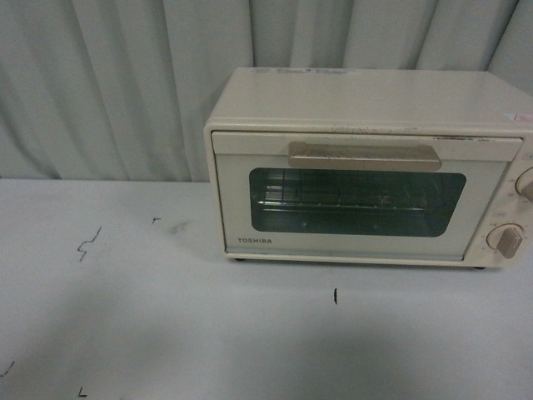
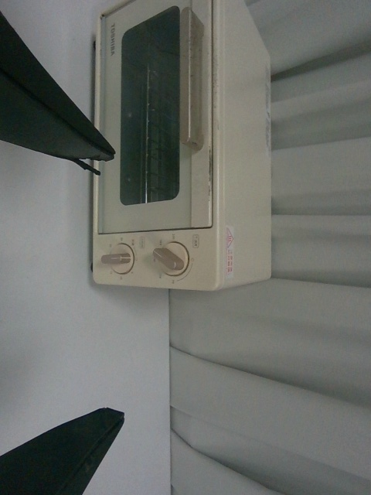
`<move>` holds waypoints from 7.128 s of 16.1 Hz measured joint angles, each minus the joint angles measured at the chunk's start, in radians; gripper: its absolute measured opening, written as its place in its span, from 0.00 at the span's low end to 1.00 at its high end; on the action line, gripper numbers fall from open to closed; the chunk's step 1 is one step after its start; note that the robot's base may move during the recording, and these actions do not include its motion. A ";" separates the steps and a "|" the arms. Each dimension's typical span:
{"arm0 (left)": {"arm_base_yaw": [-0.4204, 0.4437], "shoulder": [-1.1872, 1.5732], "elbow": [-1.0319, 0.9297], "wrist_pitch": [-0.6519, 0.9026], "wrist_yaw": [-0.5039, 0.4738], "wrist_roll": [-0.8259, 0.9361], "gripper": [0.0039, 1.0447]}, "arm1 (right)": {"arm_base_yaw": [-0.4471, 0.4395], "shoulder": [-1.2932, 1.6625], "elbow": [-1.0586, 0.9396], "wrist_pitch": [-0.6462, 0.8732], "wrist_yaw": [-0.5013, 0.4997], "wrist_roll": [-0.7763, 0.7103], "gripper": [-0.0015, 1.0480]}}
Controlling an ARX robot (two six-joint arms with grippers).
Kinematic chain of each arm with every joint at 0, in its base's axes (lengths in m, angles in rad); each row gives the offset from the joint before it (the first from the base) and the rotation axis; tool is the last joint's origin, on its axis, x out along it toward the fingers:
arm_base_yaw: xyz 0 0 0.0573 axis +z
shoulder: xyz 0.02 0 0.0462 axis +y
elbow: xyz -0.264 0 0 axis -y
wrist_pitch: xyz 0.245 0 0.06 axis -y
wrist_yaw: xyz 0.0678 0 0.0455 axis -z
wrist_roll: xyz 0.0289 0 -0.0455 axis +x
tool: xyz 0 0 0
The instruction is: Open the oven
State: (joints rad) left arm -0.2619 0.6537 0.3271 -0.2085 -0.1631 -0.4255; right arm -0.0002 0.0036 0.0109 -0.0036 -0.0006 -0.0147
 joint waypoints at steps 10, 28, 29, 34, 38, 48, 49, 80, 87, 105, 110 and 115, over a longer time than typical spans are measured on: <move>-0.435 0.940 0.243 0.470 0.034 -0.622 0.94 | 0.000 0.000 0.000 0.000 0.000 0.000 0.94; -0.375 1.348 0.332 0.863 0.019 -0.778 0.94 | 0.000 0.000 0.000 0.000 0.000 0.000 0.94; -0.372 1.357 0.322 0.863 0.025 -0.778 0.94 | 0.000 0.000 0.000 0.000 0.000 0.000 0.94; -0.384 1.365 0.313 0.869 0.026 -0.779 0.94 | 0.000 0.000 0.000 0.000 0.000 0.000 0.94; -0.384 1.365 0.313 0.868 0.026 -0.779 0.94 | 0.000 0.000 0.000 0.000 0.000 0.000 0.94; -0.384 1.365 0.314 0.867 0.026 -0.779 0.94 | 0.101 0.352 0.038 0.435 0.357 -0.124 0.94; -0.384 1.365 0.314 0.867 0.025 -0.779 0.94 | 0.097 0.556 0.091 0.609 0.335 -0.183 0.94; -0.384 1.365 0.314 0.867 0.028 -0.779 0.94 | 0.315 1.671 0.798 0.417 -0.158 -1.415 0.02; -0.384 1.365 0.314 0.867 0.028 -0.779 0.94 | 0.320 1.582 0.815 0.370 -0.139 -1.419 0.02; -0.384 1.365 0.314 0.867 0.029 -0.779 0.94 | 0.238 1.647 0.818 0.341 -0.188 -1.320 0.02; -0.384 1.365 0.314 0.868 0.029 -0.779 0.94 | 0.227 1.646 0.816 0.314 -0.209 -1.266 0.02; -0.384 1.365 0.314 0.868 0.029 -0.779 0.94 | 0.200 1.641 0.809 0.285 -0.250 -1.234 0.02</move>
State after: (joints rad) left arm -0.6456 2.0186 0.6415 0.6594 -0.1337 -1.2041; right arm 0.2001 1.6447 0.8204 0.2817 -0.2508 -1.2484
